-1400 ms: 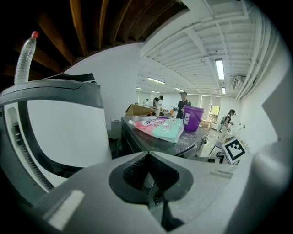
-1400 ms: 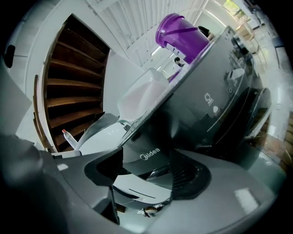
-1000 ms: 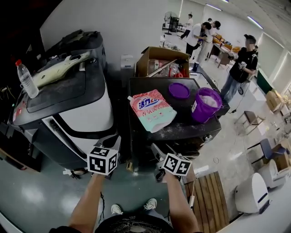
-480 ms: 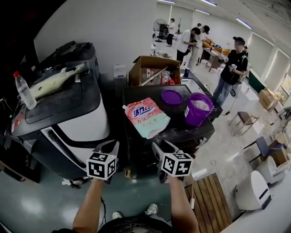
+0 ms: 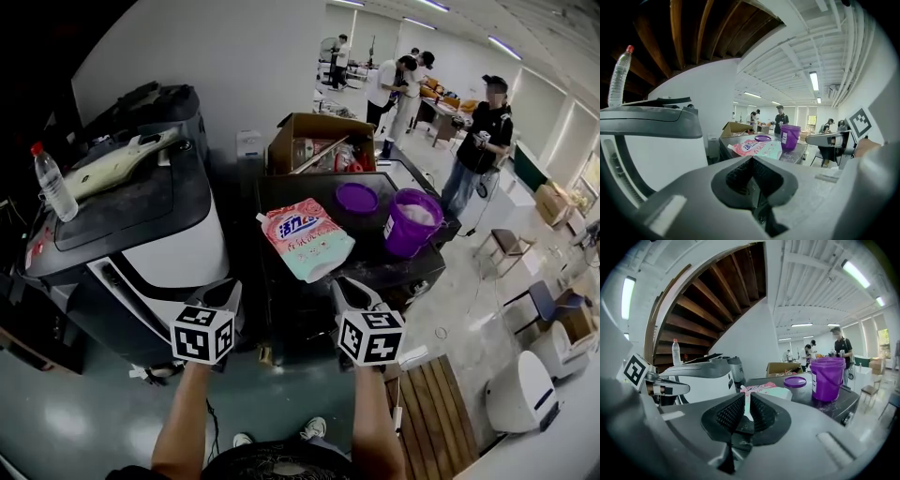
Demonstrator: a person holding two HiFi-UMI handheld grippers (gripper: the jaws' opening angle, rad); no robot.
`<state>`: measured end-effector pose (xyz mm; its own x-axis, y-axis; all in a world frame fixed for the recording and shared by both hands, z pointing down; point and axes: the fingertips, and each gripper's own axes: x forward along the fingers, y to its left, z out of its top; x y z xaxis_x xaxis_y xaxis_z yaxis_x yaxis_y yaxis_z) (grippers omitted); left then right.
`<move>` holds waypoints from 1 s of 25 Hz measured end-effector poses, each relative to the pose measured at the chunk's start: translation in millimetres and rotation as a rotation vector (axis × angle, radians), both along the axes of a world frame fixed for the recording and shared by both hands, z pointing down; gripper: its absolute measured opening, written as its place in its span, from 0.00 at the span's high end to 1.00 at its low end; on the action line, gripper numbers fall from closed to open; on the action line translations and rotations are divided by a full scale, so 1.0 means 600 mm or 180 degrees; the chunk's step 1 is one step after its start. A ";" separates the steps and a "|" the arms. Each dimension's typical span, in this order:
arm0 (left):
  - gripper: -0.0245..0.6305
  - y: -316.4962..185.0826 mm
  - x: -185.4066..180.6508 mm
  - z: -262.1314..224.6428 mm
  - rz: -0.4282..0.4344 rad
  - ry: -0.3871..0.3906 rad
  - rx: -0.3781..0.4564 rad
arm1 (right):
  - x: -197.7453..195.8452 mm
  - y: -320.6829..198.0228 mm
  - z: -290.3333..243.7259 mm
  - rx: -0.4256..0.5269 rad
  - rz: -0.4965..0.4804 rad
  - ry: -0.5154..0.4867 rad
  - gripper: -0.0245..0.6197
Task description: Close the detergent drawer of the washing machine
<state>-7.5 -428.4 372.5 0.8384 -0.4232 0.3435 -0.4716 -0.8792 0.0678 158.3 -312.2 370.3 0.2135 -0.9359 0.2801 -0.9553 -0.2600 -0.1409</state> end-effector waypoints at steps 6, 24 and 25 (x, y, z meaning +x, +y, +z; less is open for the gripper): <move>0.96 0.002 -0.008 -0.013 0.0010 0.0015 0.0070 | -0.008 0.001 -0.028 0.0119 -0.0044 0.0221 0.92; 0.96 0.006 -0.018 -0.025 -0.0027 0.0024 0.0117 | -0.020 0.007 -0.032 0.0129 -0.0066 0.0252 0.92; 0.96 0.006 -0.017 -0.024 -0.0023 0.0025 0.0118 | -0.020 0.007 -0.031 0.0132 -0.0066 0.0251 0.92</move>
<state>-17.6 -424.8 358.0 0.8378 -0.4417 0.3208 -0.4776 -0.8777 0.0391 146.1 -308.1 351.6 0.2139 -0.9508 0.2242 -0.9689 -0.2357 -0.0753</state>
